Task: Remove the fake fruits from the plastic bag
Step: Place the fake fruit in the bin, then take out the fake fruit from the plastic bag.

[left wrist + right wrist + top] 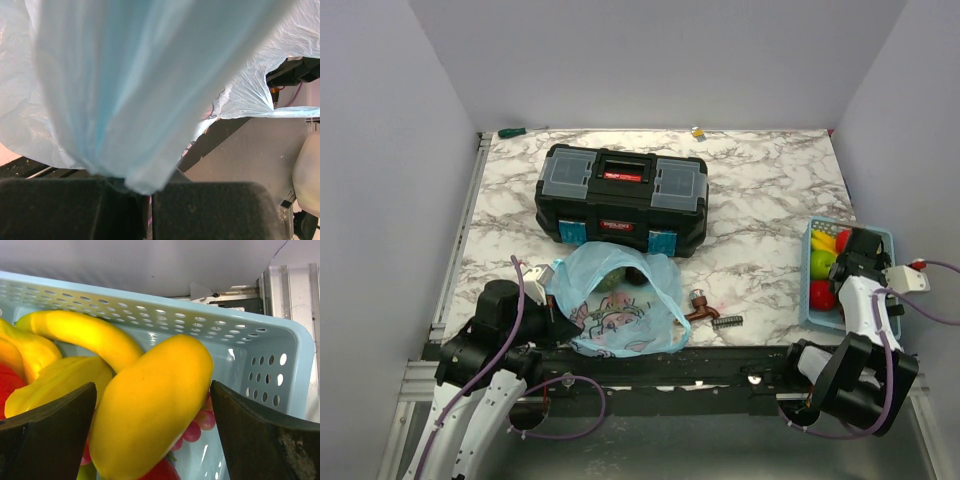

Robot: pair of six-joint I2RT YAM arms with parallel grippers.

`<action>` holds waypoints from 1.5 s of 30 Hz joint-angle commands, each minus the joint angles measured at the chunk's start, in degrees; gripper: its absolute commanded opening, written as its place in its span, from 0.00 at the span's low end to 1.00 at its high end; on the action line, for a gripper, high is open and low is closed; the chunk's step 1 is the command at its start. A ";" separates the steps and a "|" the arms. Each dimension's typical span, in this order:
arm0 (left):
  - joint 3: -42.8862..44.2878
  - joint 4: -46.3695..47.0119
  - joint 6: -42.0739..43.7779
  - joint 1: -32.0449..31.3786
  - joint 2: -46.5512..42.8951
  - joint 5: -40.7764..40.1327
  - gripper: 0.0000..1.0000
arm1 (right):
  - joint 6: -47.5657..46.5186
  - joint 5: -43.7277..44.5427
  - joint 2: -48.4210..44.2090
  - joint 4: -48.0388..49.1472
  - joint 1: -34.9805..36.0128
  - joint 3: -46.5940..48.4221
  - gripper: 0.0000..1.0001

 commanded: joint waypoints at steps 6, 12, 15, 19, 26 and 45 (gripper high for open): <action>-0.18 1.48 1.08 -0.16 0.46 1.85 0.00 | -2.35 -3.40 -2.80 0.76 -0.15 0.43 1.00; -0.25 1.53 1.00 -0.16 0.75 1.66 0.00 | -5.67 -6.82 -8.33 -4.87 -0.08 8.22 1.00; -0.18 1.66 1.00 -0.16 1.23 1.62 0.00 | -7.41 -13.12 -12.77 -4.13 0.16 10.56 1.00; -0.03 1.56 1.00 -0.16 1.86 1.34 0.00 | -11.48 -28.70 -16.48 2.63 0.35 10.10 1.00; -0.17 1.44 -0.10 -0.16 0.55 0.17 0.00 | -11.90 -41.62 -13.61 6.35 6.40 11.38 1.00; -0.15 1.09 -1.04 -0.14 0.16 -1.05 0.00 | -31.20 -15.55 6.97 20.29 89.92 33.79 1.00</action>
